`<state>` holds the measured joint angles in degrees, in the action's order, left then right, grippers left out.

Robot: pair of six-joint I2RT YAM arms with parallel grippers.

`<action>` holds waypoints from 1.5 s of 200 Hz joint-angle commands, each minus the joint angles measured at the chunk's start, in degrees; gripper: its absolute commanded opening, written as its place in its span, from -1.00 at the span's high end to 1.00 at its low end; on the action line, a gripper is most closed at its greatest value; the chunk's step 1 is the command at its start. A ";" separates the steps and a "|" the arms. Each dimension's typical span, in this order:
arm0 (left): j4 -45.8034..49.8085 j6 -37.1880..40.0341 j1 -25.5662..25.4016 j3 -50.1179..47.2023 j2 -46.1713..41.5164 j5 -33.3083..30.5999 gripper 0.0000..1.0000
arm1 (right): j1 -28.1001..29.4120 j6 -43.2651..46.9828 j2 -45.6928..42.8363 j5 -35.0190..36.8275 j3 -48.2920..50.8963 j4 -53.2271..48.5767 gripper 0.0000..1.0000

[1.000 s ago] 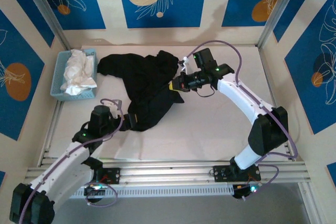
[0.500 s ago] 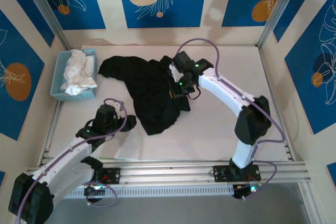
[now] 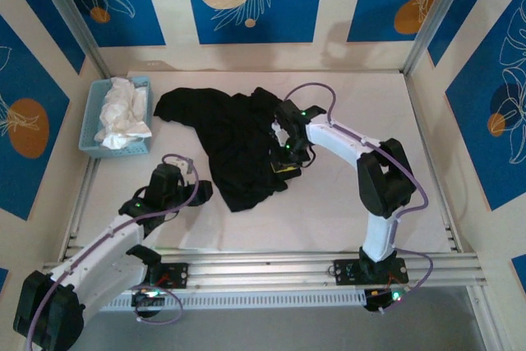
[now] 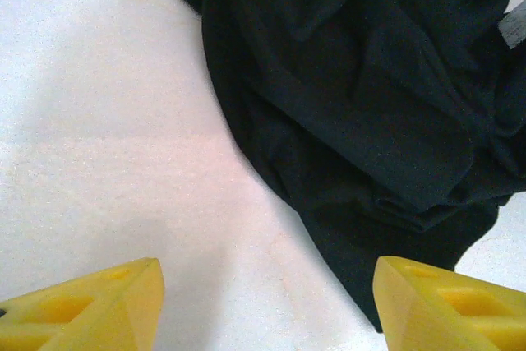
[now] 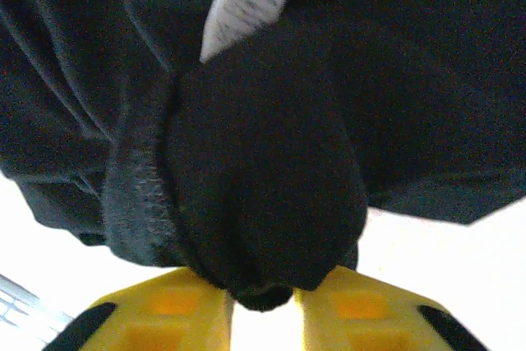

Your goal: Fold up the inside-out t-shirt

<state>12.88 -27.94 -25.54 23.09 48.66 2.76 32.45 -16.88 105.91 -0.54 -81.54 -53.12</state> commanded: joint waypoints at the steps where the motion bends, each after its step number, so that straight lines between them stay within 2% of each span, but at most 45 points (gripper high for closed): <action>1: 0.54 0.88 -0.56 1.25 0.71 -0.92 -0.35 | -0.56 1.34 -3.79 -2.77 2.46 0.46 0.38; 53: 0.55 0.78 -0.56 1.01 1.00 -1.18 -0.35 | -2.39 3.72 -5.45 -3.16 7.47 2.06 0.20; 127: -0.17 0.70 -0.56 0.73 1.78 -1.29 -0.35 | -4.75 5.02 -5.59 -5.91 12.72 9.62 0.19; 154: 0.05 0.71 -0.56 0.83 1.91 -1.25 -0.35 | -4.89 4.98 -5.24 -5.62 13.07 11.84 0.33; 203: 0.30 0.87 -0.56 0.73 1.86 -1.58 -0.36 | -5.20 4.93 -6.73 -5.60 13.09 12.57 0.77; 245: 0.08 1.01 -0.58 0.73 2.12 -1.53 -0.35 | -4.90 4.82 -10.37 -4.29 11.99 8.69 0.82; 267: -0.21 0.97 -0.56 0.76 2.23 -1.45 -0.36 | -4.02 4.68 -12.93 -3.44 10.22 5.92 0.91; 283: -0.57 1.01 -0.52 0.88 2.52 -0.78 -0.36 | -3.37 4.33 -14.57 -4.58 7.88 3.91 1.00; 300: -0.99 1.14 -0.56 1.15 2.59 0.71 -0.36 | -2.69 3.73 -16.54 -7.21 4.46 2.10 1.00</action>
<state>12.84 -27.92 -25.54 23.09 50.94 2.28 28.58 -12.53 93.32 -4.49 -71.96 -46.96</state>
